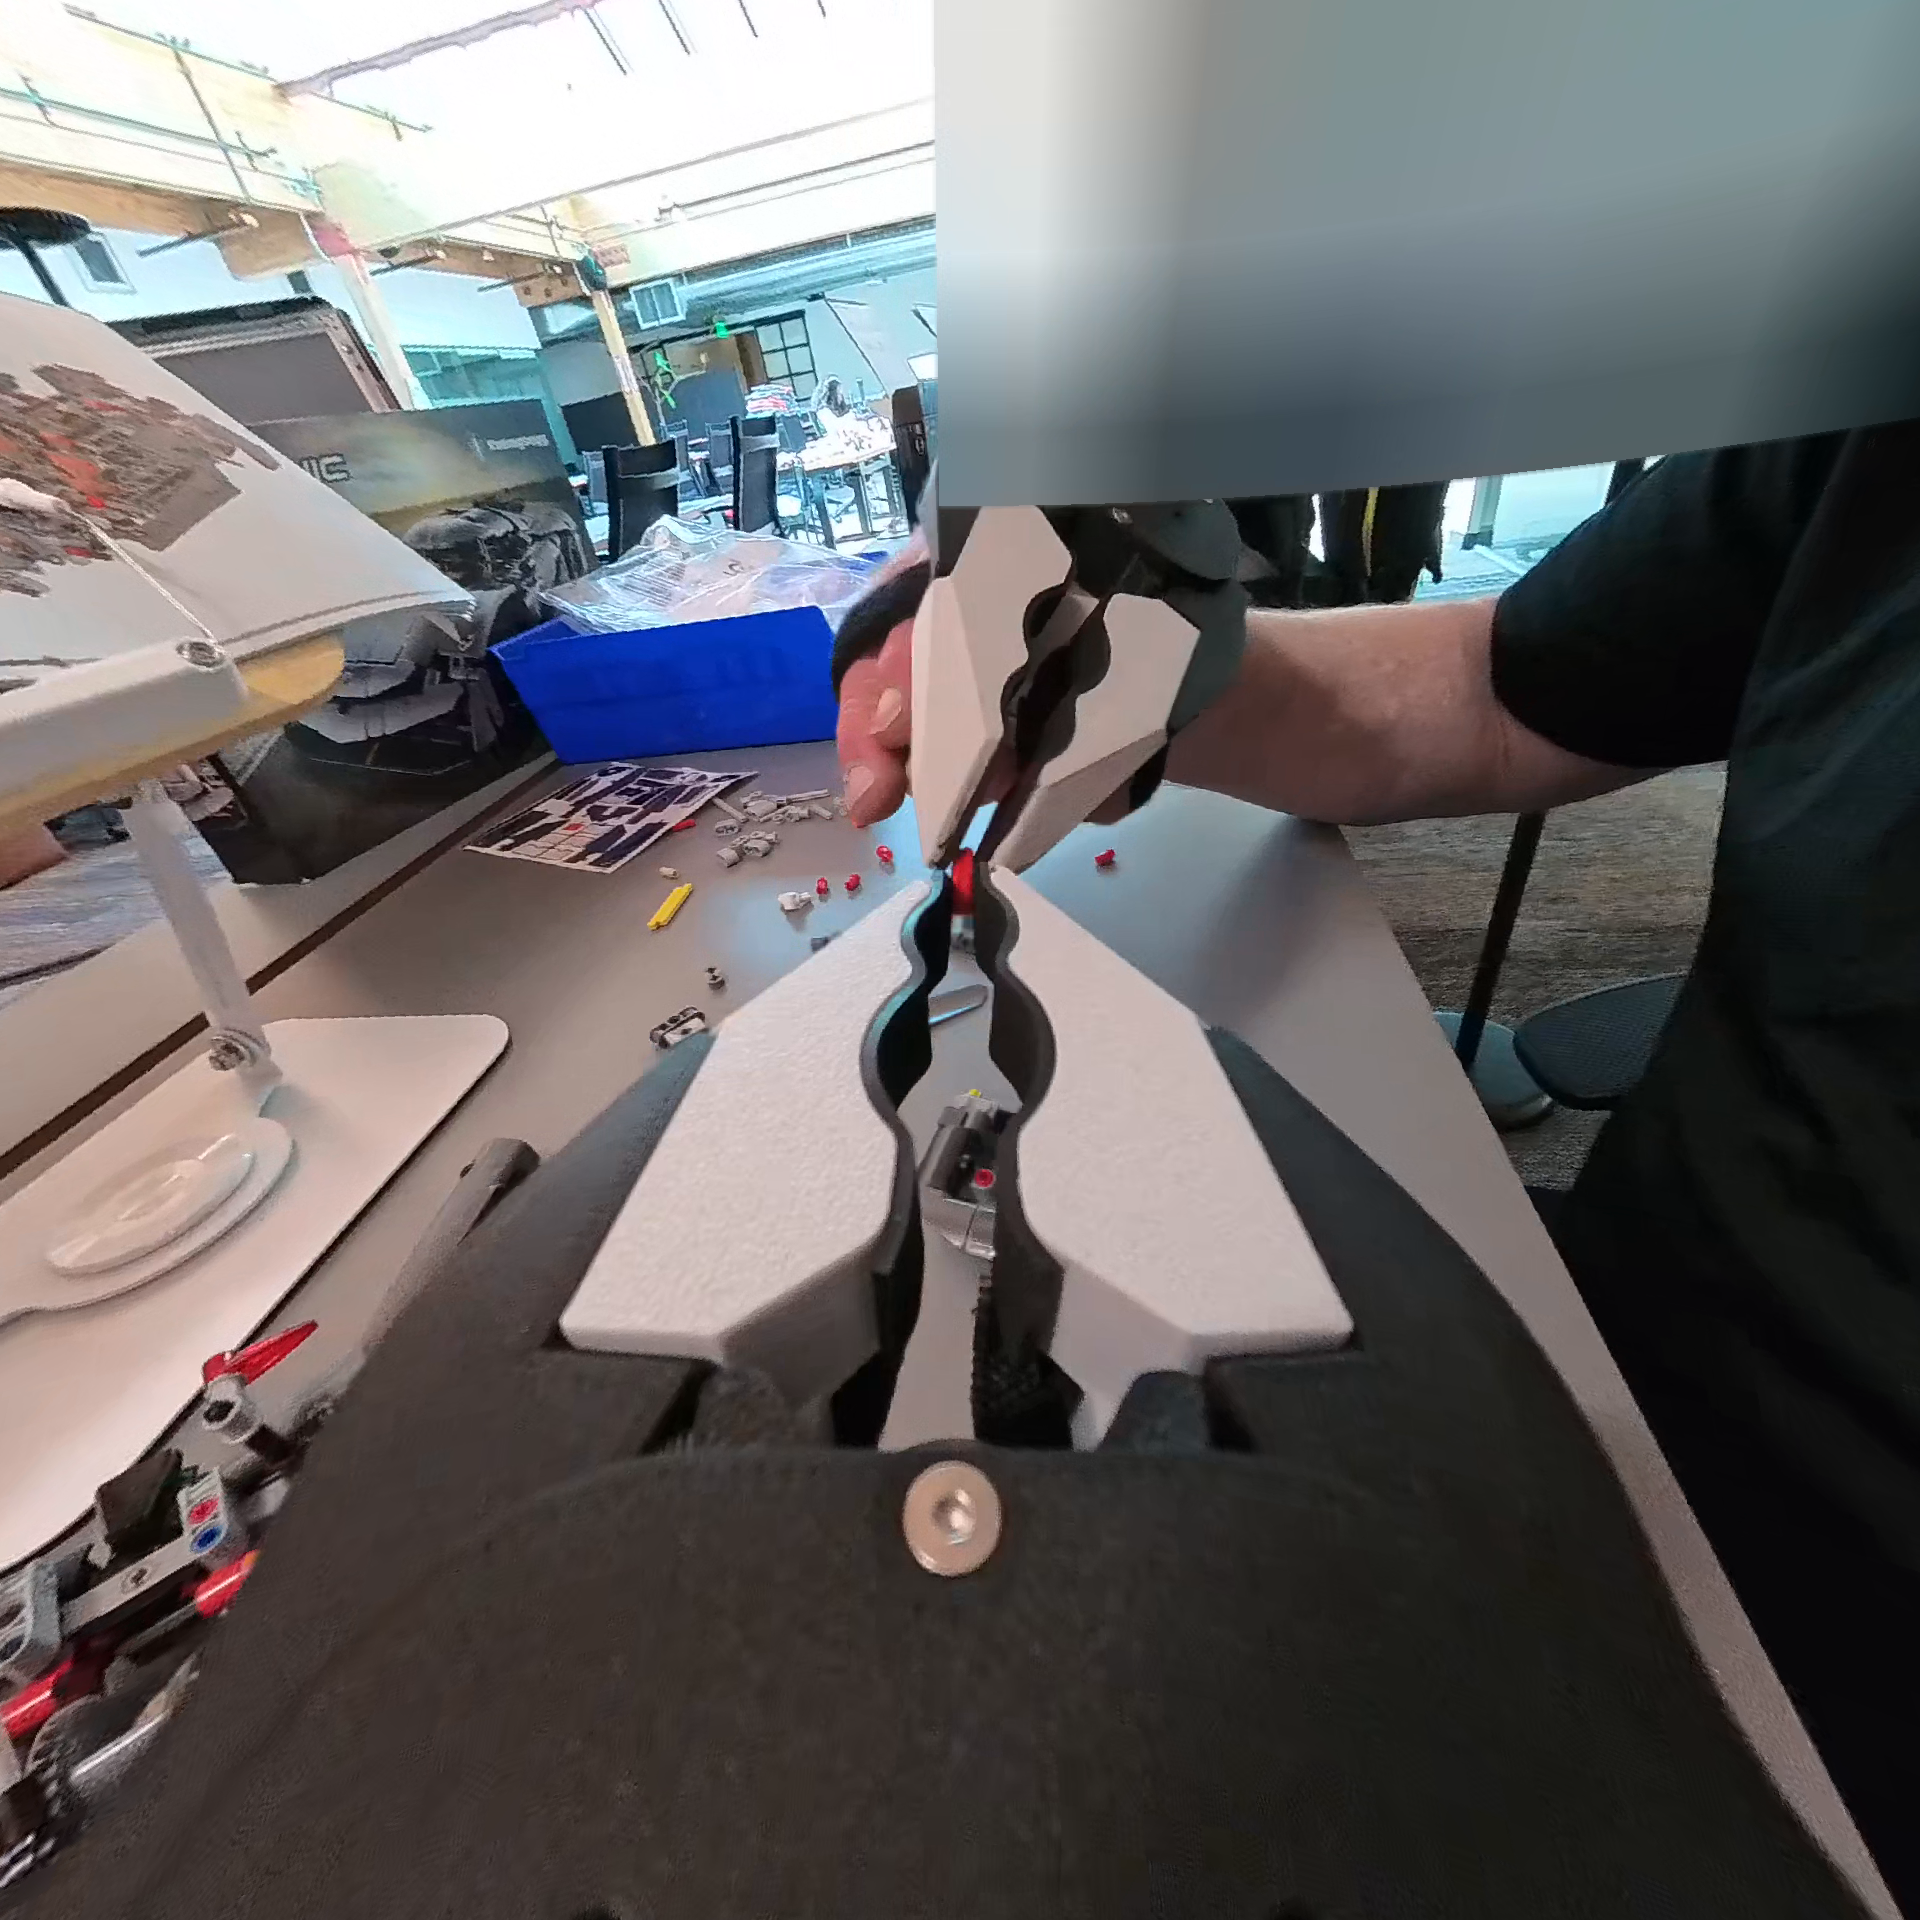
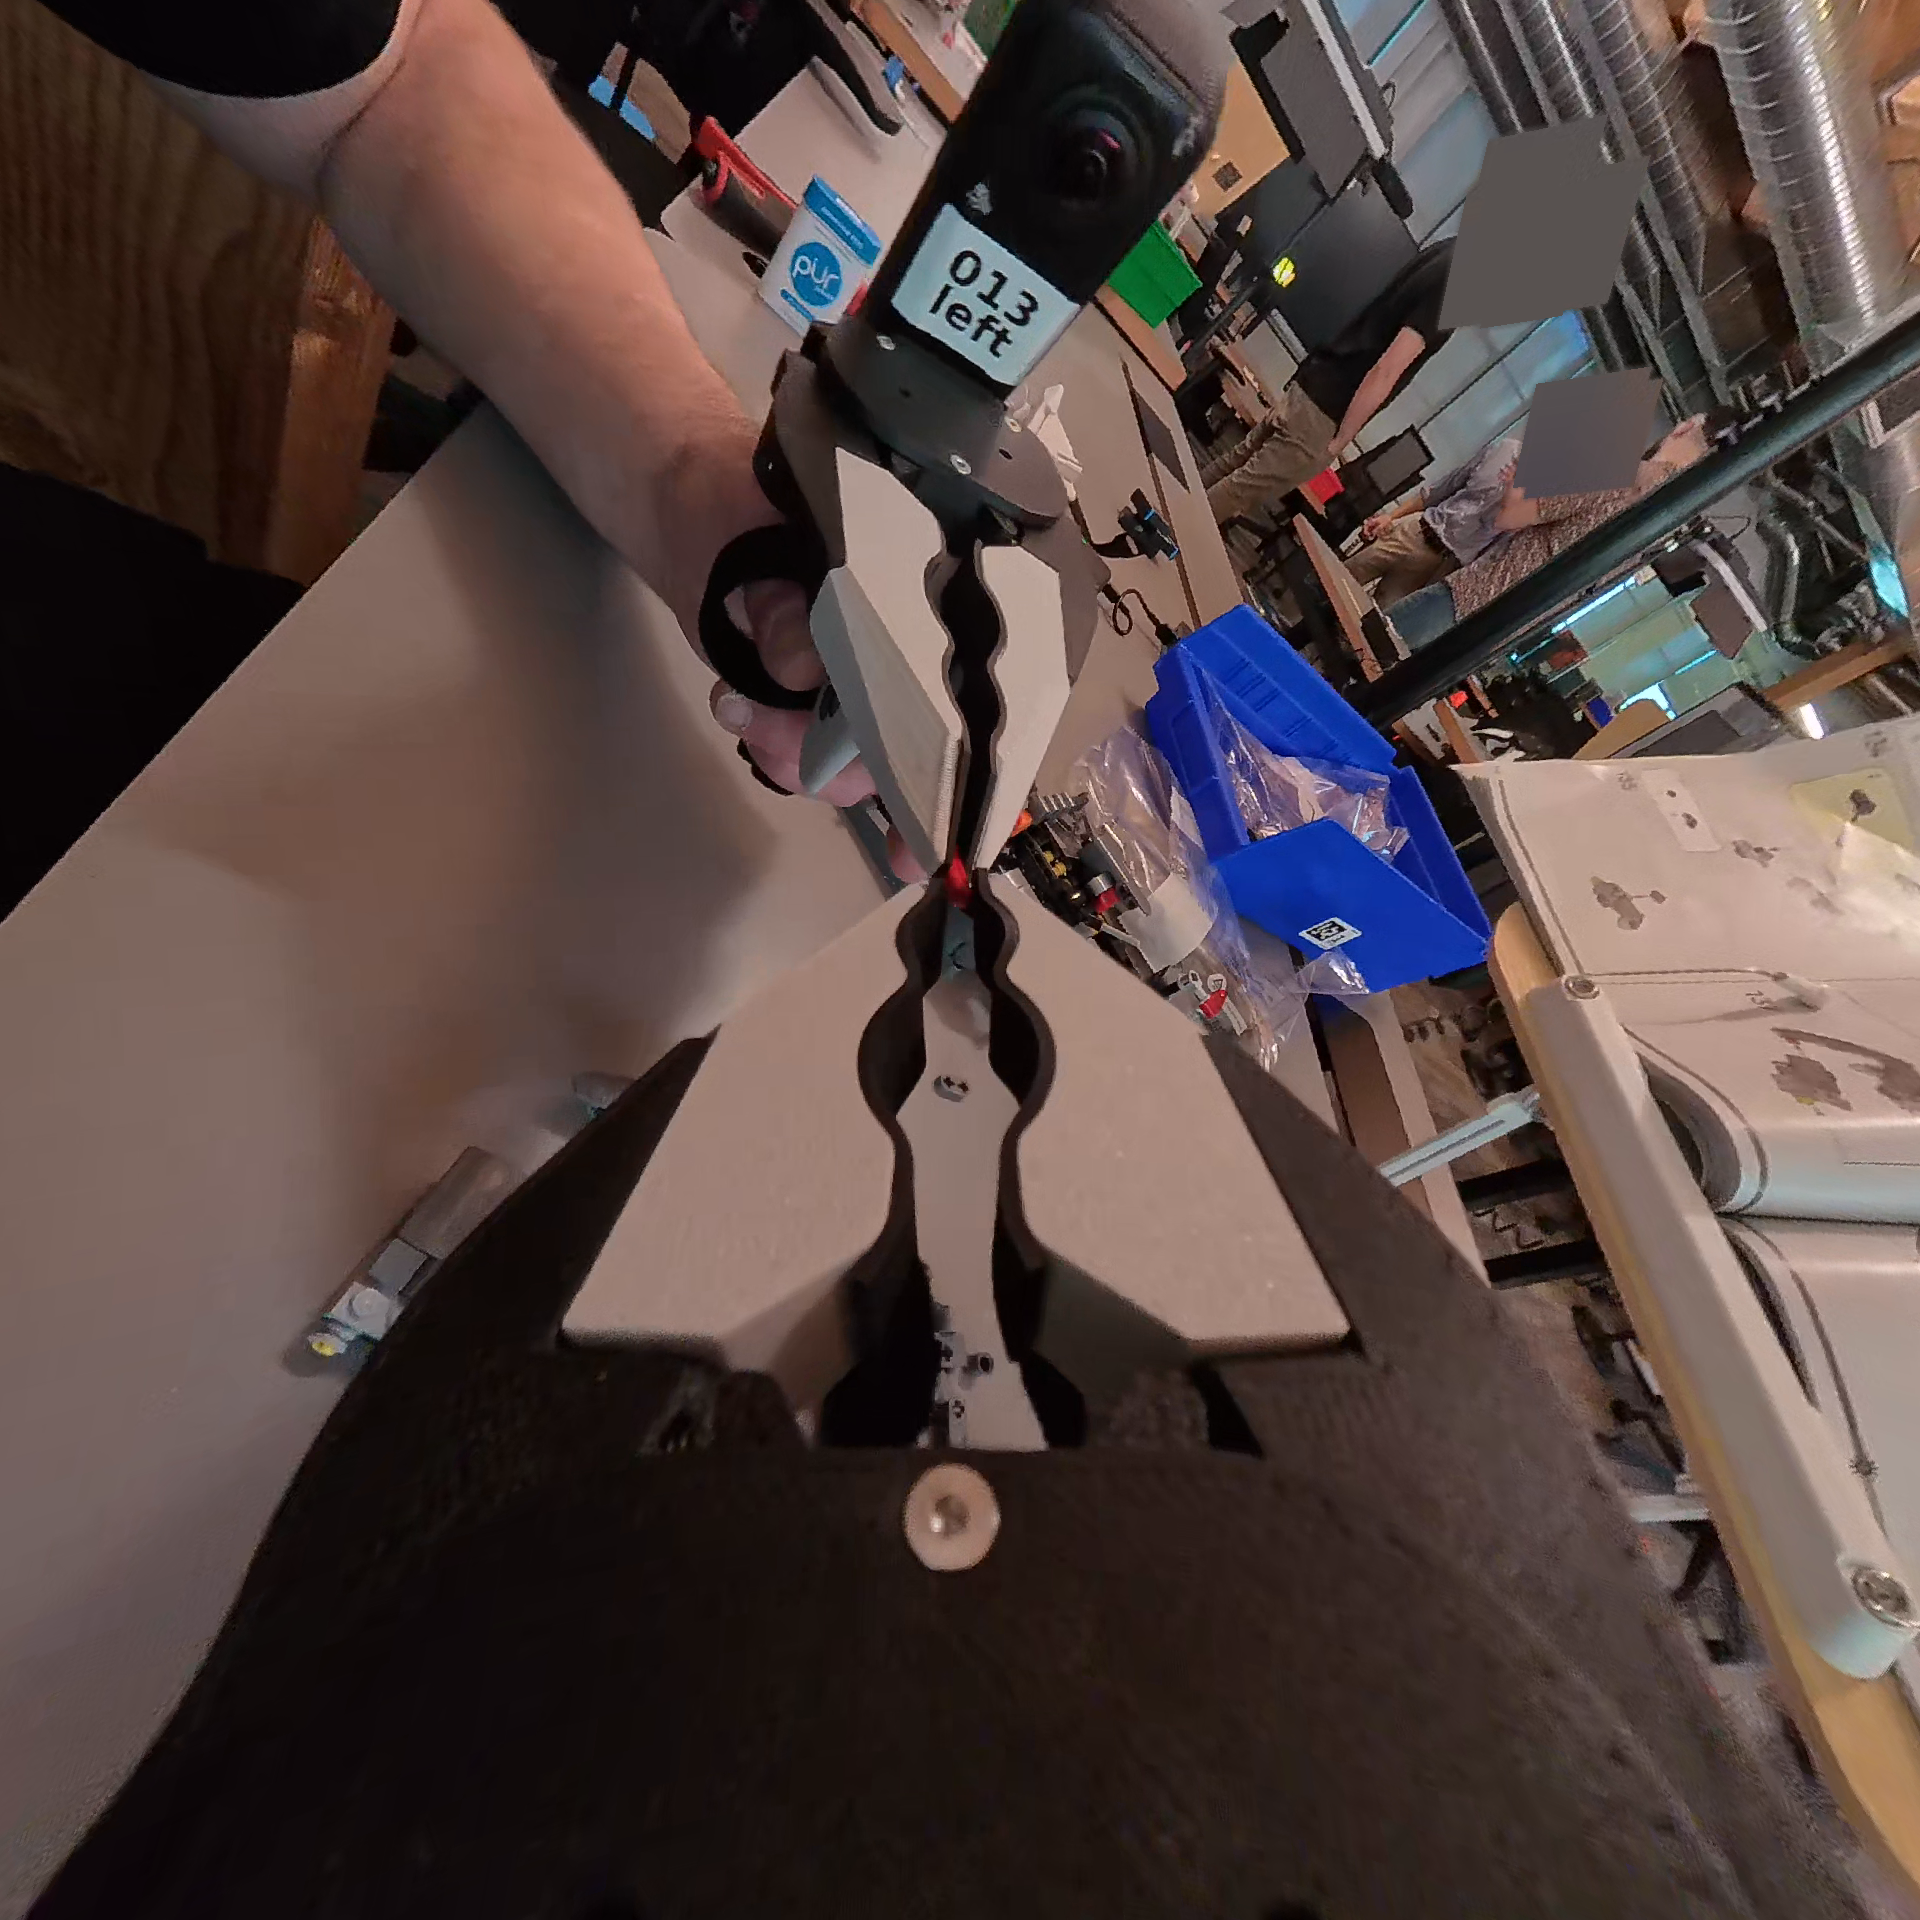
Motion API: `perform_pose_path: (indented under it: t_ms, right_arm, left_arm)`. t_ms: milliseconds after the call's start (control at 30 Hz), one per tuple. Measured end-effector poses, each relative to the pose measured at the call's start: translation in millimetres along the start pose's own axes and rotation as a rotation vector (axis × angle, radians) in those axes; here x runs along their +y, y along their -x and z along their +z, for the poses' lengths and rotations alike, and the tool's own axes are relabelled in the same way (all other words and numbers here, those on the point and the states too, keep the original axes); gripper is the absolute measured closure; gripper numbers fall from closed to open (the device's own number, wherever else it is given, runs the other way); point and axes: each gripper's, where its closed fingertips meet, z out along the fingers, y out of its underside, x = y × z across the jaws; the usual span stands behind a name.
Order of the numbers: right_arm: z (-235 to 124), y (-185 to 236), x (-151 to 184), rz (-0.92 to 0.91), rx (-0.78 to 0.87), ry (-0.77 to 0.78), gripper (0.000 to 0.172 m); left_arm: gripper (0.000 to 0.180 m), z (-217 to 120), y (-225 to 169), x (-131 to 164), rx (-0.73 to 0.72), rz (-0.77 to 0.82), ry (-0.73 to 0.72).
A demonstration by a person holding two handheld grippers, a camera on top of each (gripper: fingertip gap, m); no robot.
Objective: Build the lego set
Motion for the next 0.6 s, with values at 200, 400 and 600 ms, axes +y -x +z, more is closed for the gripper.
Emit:
perform_pose_path:
  t_ms: [200,400,600]
  right_arm:
    - [-1,9,2,-0.098,-0.029,0.039,0.170]
    - [-3,9,9,-0.059,-0.035,0.070,0.171]
    - [-22,5,29,0.046,-0.010,0.092,0.171]
  left_arm:
    - [0.179,1,-8,5,0.081,-0.067,0.024]
    - [0.175,5,-4,10,0.056,-0.071,0.045]
    - [0.158,1,-2,26,0.005,0.157,0.200]
